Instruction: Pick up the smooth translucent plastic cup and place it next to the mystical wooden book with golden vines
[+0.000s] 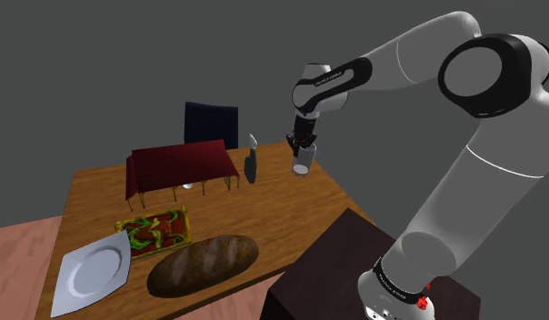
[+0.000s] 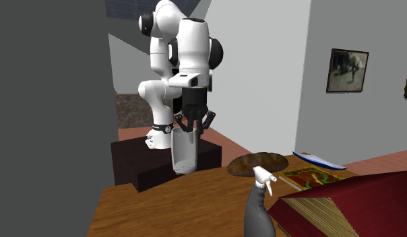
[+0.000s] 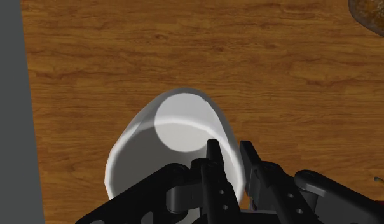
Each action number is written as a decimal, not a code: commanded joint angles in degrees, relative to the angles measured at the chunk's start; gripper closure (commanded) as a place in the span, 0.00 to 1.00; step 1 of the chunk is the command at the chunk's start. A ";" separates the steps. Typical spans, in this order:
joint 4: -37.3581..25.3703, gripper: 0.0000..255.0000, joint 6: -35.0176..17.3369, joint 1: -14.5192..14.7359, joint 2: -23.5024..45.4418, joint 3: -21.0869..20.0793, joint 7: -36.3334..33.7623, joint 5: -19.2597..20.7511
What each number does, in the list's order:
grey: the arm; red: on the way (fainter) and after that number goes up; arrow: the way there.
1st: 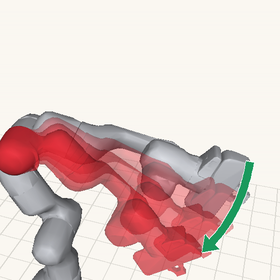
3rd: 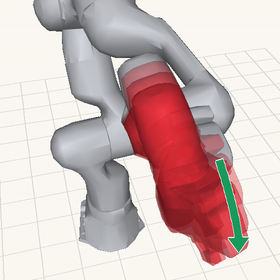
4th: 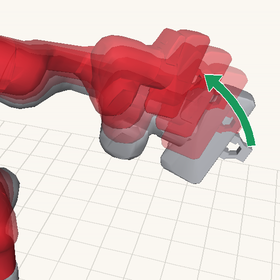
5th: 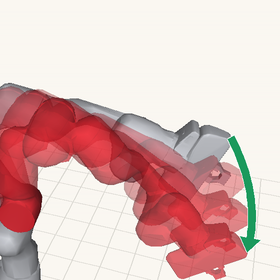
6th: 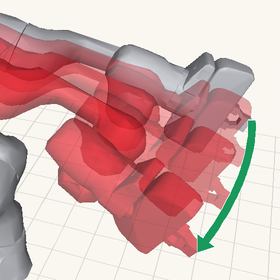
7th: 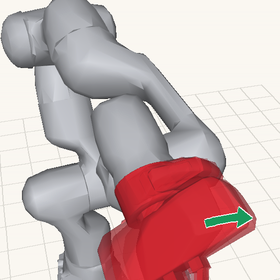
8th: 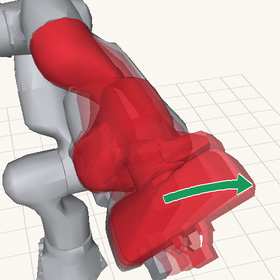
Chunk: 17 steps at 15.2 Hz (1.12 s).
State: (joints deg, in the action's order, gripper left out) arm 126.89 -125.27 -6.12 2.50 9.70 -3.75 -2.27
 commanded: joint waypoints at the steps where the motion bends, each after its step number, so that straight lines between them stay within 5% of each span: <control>1: -0.69 1.00 1.56 -0.01 -0.88 0.03 -0.15 0.22; 8: -3.01 1.00 6.15 0.02 -3.20 0.02 -0.63 0.77; 17: -6.18 1.00 6.38 6.26 -0.62 -6.27 -12.52 -0.46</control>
State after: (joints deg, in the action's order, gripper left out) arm 121.06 -118.92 -0.46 1.60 4.02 -15.03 -2.63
